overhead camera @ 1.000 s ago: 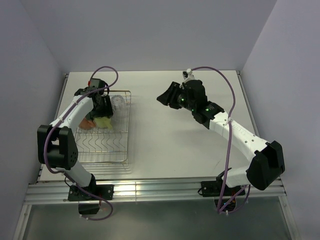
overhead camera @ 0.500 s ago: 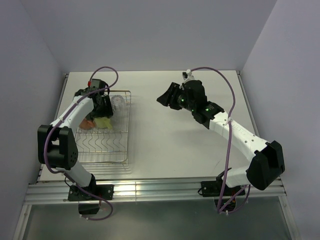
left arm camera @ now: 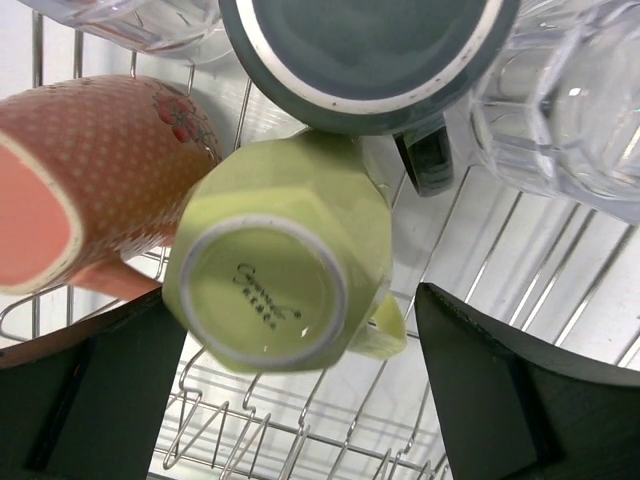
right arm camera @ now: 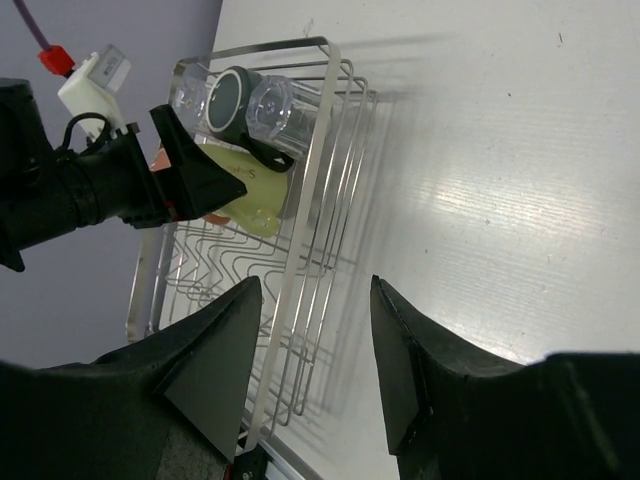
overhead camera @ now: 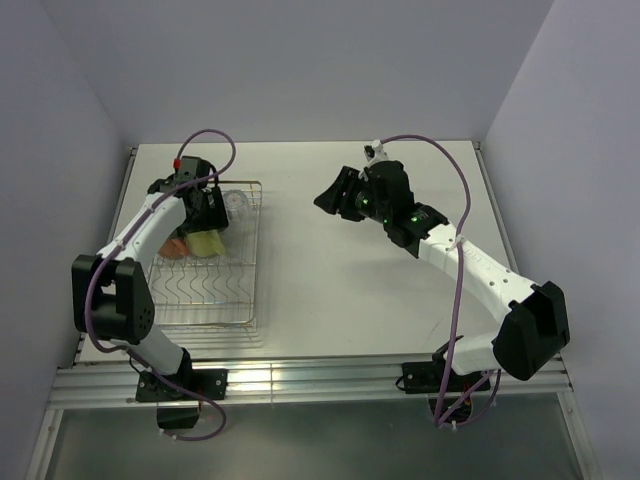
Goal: Load the cups into the dish rack
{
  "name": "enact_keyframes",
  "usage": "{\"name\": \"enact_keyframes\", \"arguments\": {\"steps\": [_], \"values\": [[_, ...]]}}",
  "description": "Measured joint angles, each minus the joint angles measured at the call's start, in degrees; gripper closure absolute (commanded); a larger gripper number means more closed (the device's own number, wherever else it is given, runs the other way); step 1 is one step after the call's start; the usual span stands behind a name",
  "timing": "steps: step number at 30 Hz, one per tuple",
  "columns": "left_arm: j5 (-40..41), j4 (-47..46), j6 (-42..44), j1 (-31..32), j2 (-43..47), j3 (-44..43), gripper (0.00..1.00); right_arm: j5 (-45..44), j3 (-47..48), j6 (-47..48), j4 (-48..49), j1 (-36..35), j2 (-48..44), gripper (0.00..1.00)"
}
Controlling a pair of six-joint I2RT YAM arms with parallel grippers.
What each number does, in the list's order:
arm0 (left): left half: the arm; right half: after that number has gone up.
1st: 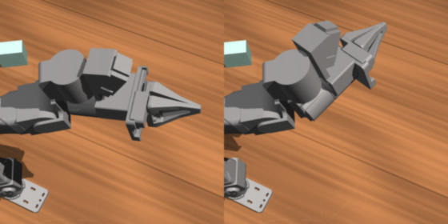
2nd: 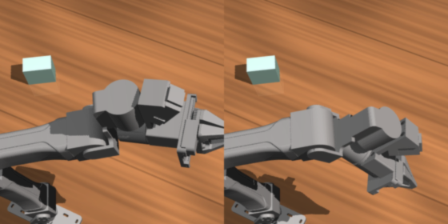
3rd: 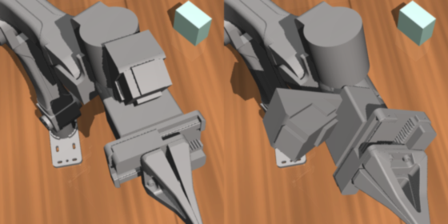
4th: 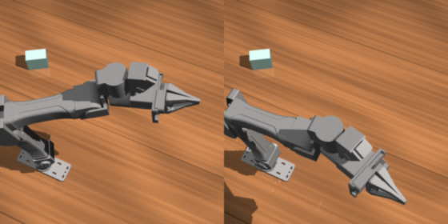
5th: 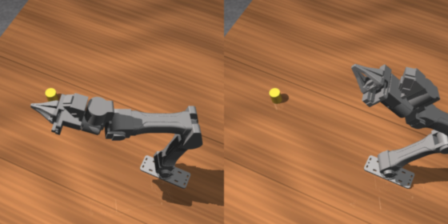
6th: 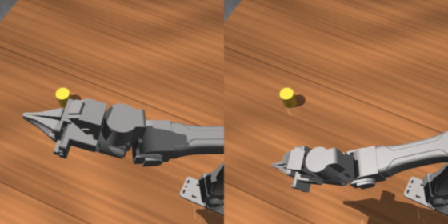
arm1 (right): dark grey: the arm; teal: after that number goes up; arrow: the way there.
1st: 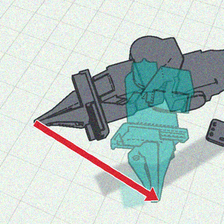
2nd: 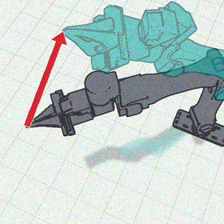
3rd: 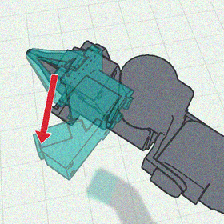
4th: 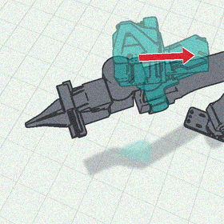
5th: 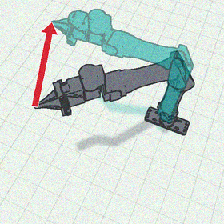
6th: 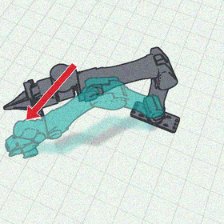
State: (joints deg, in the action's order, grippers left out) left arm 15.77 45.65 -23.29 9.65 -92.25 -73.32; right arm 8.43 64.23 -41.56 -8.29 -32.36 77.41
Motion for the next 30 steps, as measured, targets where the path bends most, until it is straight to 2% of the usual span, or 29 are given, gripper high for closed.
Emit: {"name": "enact_keyframes", "arguments": {"steps": [7,16,25,30], "values": [[-0.4,0.2,0.0,0.6,3.1,-0.3,0.01,-1.7,1.3,1.0,-1.9,0.0,0.0,0.44],[-1.4,1.9,-0.2,2.5,9.4,-4.5,0.01,-10.8,3.3,3.9,-9.2,0.8,0.0,0.44],[-5.5,1.8,-0.4,3.8,17.5,-8.0,0.01,-14.7,3.6,6.1,-15.1,12.0,6.6,0.47],[-7.5,1.7,-0.4,4.1,18.1,-8.5,0.01,-17.7,6.8,7.6,-18.5,13.6,13.0,0.48]]}}
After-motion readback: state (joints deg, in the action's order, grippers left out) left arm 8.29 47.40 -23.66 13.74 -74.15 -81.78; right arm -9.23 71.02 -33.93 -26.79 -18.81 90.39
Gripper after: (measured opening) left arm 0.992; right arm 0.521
